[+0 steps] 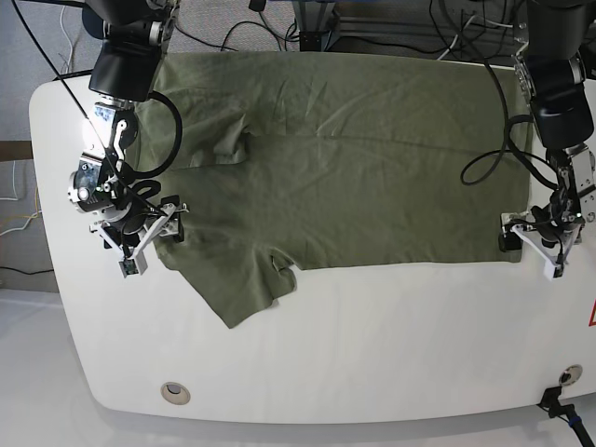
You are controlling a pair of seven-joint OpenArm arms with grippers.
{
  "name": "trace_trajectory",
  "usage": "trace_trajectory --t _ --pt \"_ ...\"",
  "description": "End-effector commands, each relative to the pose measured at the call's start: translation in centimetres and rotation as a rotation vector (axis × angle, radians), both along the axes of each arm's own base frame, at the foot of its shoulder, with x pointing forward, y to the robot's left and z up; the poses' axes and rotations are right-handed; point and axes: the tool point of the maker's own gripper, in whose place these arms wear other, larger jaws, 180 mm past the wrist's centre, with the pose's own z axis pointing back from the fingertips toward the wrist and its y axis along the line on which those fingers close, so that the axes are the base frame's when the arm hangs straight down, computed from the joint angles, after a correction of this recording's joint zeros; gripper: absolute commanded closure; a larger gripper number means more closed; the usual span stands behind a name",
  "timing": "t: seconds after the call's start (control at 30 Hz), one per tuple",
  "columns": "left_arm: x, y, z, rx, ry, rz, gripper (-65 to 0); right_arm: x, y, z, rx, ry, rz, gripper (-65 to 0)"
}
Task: Fold the T-shirt properly
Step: 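Reach both grippers to the hem edge and grasp it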
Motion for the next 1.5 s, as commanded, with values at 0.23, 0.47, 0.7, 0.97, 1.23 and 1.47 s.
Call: trace_trajectory --t 0.23,0.47,0.7,0.97,1.23,1.47 --pt "1.6 -2.0 -0.3 -0.015 -0.054 -0.049 -59.2 1.9 -0.5 2.4 0.002 -0.075 -0.007 -43.8" --pt "1.7 -3.2 -0.2 -0.038 -0.061 -0.106 -55.2 5.6 -0.2 0.6 0.119 -0.047 -0.045 -43.8" --pt "1.7 -3.1 -0.1 -0.037 -0.063 -0.104 -23.5 11.9 1.8 2.4 0.263 -0.094 -0.061 -43.8" --pt "2.2 -3.2 0.6 -0.028 -0.084 -0.116 0.0 13.9 3.4 1.1 0.351 -0.115 -0.087 -43.8" --pt "2.1 -3.2 1.2 -0.005 -0.1 -0.132 0.0 11.6 3.3 -2.0 0.351 -0.069 -0.102 -43.8" --pt "1.9 -3.1 1.1 -0.004 -0.097 -0.131 0.0 11.2 6.0 -2.8 0.383 -0.047 -0.077 -43.6"
